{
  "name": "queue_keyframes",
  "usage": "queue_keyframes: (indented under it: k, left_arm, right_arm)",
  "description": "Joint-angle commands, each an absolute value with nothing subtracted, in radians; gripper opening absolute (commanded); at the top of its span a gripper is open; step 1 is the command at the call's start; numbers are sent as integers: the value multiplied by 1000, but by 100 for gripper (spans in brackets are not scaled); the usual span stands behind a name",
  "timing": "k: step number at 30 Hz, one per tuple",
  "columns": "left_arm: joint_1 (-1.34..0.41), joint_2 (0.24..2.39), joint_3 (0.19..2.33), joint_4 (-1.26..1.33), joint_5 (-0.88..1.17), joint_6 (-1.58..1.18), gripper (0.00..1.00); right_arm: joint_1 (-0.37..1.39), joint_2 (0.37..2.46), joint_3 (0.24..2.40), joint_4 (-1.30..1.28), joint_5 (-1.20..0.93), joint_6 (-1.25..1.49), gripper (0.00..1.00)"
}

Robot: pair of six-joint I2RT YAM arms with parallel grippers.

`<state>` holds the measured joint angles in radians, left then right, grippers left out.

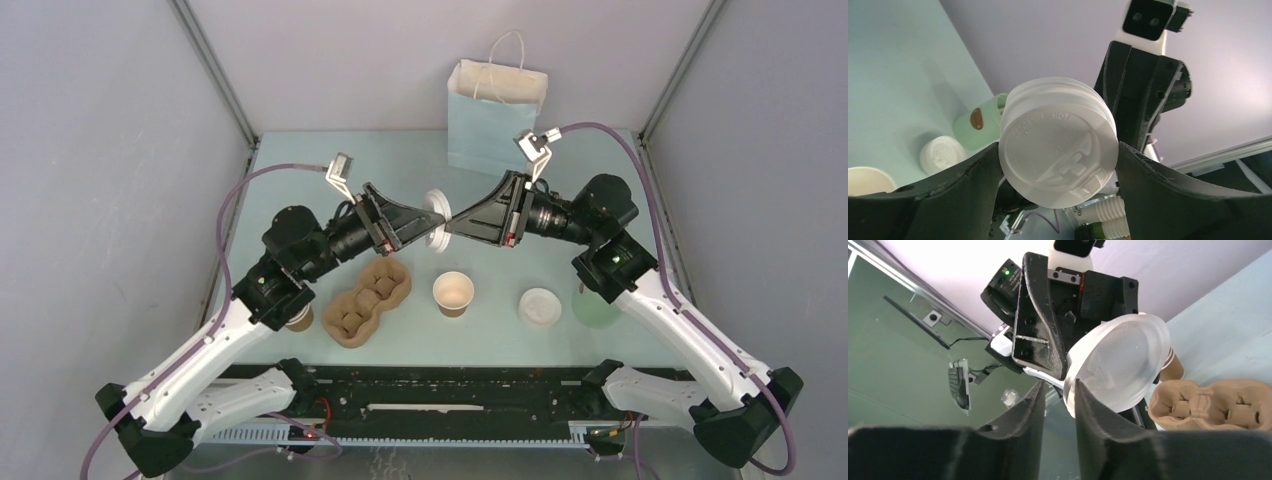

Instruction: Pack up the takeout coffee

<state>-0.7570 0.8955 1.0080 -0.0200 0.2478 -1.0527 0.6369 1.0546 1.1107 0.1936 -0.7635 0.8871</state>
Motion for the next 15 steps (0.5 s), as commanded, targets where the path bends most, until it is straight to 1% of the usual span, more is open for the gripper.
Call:
queue_keyframes:
  k: [1, 2, 3, 5, 6, 8, 10, 12, 15]
  left_arm:
    - [-756, 881, 1030, -101, 194, -963, 83]
    - [-756, 881, 1036, -123, 180, -942, 82]
    - [-756, 884, 1047, -162, 159, -911, 81]
    - [-757, 897, 1075, -268, 118, -838, 80]
    - [-760, 909, 1090, -326, 89, -793, 78]
    - [-816, 952, 1140, -462, -34, -689, 77]
    - [-897, 1040, 1210, -586, -142, -599, 79]
    - [-950, 1152, 1262, -658, -169, -554, 76]
    - [-1005, 1293, 1277, -684, -231, -527, 74]
  right_arm:
    - [636, 1015, 1111, 128, -729, 821, 46]
    - [620, 1004, 1122, 85, -734, 794, 56]
    - [596, 983, 1139, -2, -725, 746, 63]
    - [535, 929, 1175, -266, -639, 617, 79]
    - [503, 901, 1192, -392, -559, 537, 83]
    - [462, 861, 1205, -583, -366, 413, 84]
    - [435, 840, 1204, -708, -247, 343, 83]
    - [422, 809, 1182, -760, -220, 306, 81]
    - [420, 738, 1120, -745, -213, 299, 82]
